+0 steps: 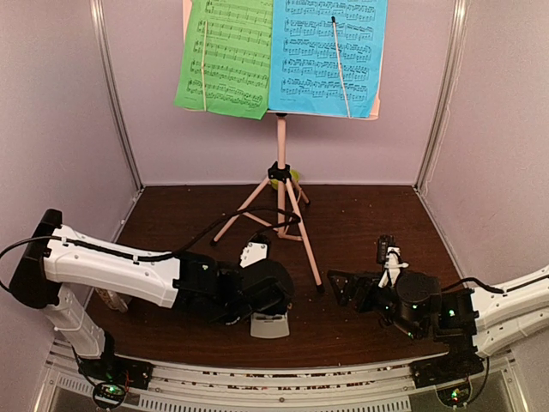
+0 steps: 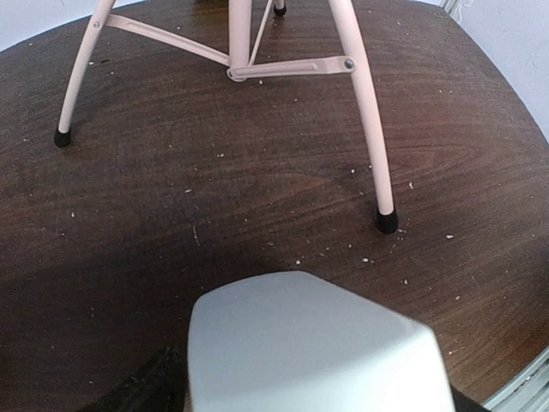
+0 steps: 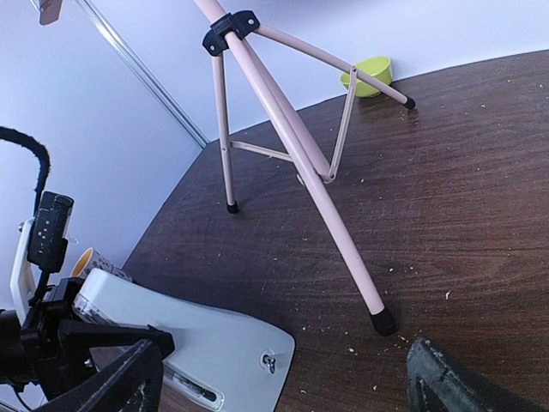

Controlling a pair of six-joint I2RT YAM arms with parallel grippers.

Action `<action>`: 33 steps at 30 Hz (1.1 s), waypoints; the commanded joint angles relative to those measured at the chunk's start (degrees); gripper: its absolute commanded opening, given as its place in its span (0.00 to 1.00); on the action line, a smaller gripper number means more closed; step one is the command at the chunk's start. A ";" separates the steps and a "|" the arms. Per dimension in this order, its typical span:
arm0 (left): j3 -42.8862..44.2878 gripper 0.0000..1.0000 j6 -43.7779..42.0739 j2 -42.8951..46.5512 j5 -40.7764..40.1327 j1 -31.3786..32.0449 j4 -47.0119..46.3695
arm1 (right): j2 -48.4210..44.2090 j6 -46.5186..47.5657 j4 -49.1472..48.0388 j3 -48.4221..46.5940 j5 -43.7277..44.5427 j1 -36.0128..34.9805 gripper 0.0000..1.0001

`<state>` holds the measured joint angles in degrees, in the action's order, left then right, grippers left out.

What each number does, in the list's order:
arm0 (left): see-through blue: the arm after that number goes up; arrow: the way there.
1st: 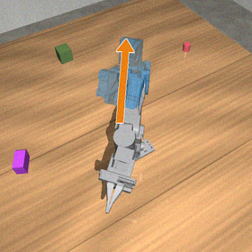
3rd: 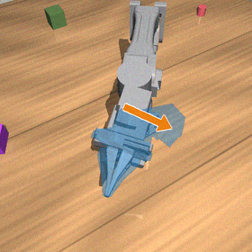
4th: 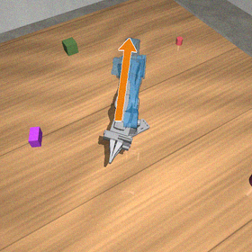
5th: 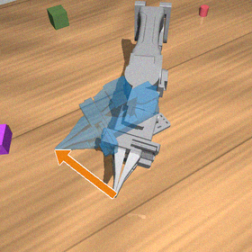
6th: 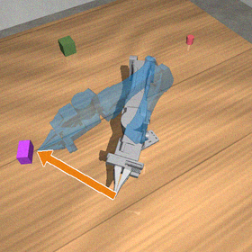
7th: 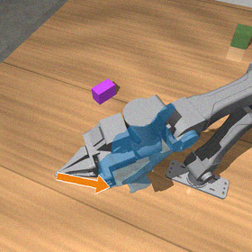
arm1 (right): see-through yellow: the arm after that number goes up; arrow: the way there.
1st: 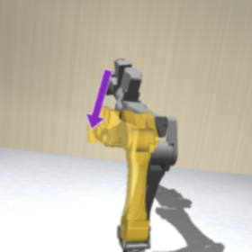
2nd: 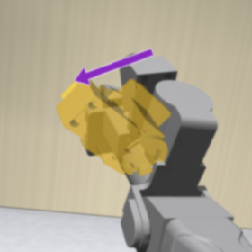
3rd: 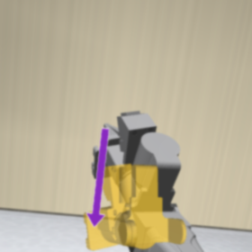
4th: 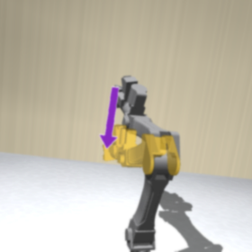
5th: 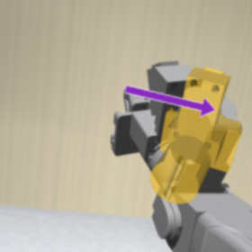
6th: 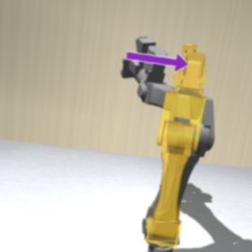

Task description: Set up the instrument practice props

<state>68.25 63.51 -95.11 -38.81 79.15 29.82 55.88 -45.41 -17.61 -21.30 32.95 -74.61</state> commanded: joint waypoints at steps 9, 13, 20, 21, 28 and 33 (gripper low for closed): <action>-4.96 0.70 -10.52 5.31 0.83 -1.00 -5.09 | 3.67 2.45 -3.02 0.27 -5.28 0.21 1.00; -7.58 0.68 -14.36 7.44 1.58 -1.01 -8.68 | 6.93 3.50 -5.94 -0.46 -8.67 0.25 1.00; -9.51 0.62 -20.26 10.17 3.46 -0.98 -13.17 | 11.65 4.04 -8.20 -2.64 -10.75 0.21 1.00; -9.58 0.61 -20.99 10.35 3.78 -1.02 -13.58 | 12.11 3.94 -8.15 -2.92 -10.31 0.24 1.00; -10.61 0.56 -24.74 11.08 5.90 -1.02 -16.48 | 12.72 6.57 -12.49 -0.93 -12.35 0.17 1.00; -10.95 0.54 -27.64 11.42 8.12 -1.01 -18.64 | 13.91 10.10 -13.66 0.48 -13.56 0.25 0.98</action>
<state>57.28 39.94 -86.04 -32.27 78.37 17.47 68.60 -39.09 -28.49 -22.65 21.06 -74.59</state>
